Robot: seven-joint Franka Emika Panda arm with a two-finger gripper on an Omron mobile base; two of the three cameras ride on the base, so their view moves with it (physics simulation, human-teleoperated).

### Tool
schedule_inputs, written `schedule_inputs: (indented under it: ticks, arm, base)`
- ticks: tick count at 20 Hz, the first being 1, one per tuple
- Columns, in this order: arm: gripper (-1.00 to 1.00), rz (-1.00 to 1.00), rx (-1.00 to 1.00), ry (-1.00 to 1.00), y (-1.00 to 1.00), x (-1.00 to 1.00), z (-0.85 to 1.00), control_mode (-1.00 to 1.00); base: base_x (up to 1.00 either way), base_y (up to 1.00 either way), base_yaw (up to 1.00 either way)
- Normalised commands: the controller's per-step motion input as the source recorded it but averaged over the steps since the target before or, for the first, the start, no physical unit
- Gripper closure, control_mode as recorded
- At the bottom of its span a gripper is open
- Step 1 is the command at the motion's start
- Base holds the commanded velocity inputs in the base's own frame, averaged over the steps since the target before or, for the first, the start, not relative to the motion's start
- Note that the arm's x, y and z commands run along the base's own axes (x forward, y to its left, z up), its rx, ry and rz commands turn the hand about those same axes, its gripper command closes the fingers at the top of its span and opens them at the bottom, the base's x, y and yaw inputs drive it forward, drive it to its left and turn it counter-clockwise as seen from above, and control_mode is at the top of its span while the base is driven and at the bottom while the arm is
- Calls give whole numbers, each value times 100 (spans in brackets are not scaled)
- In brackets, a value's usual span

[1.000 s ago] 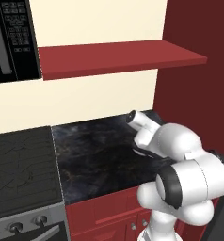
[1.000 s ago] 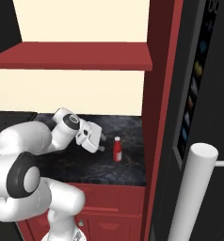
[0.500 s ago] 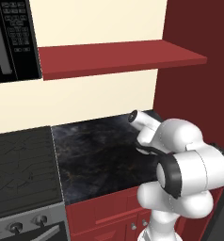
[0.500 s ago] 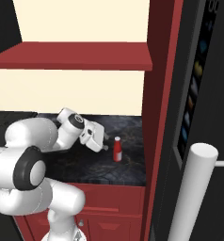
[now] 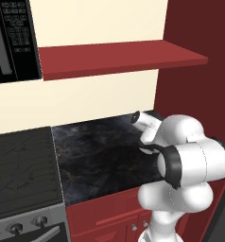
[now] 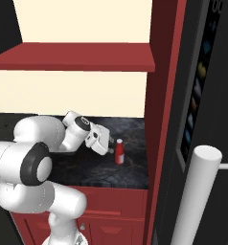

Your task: Place the ketchup and mustard from the counter to the top shelf of the fridge. If the existing items in the fridge are on the top shelf, move them to other shelves.

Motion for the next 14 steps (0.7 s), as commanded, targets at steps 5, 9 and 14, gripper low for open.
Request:
schedule_inputs:
  ticks: [5, 9, 14]
  arm:
    - [-100, 0, 0, 0, -16, 0, -9, -100]
    - [-100, 0, 0, 0, -18, 0, -6, -100]
    - [-100, 0, 0, 0, -4, 0, 0, -100]
  base:
    - [0, 0, 0]
    - [0, 0, 0]
    - [0, 0, 0]
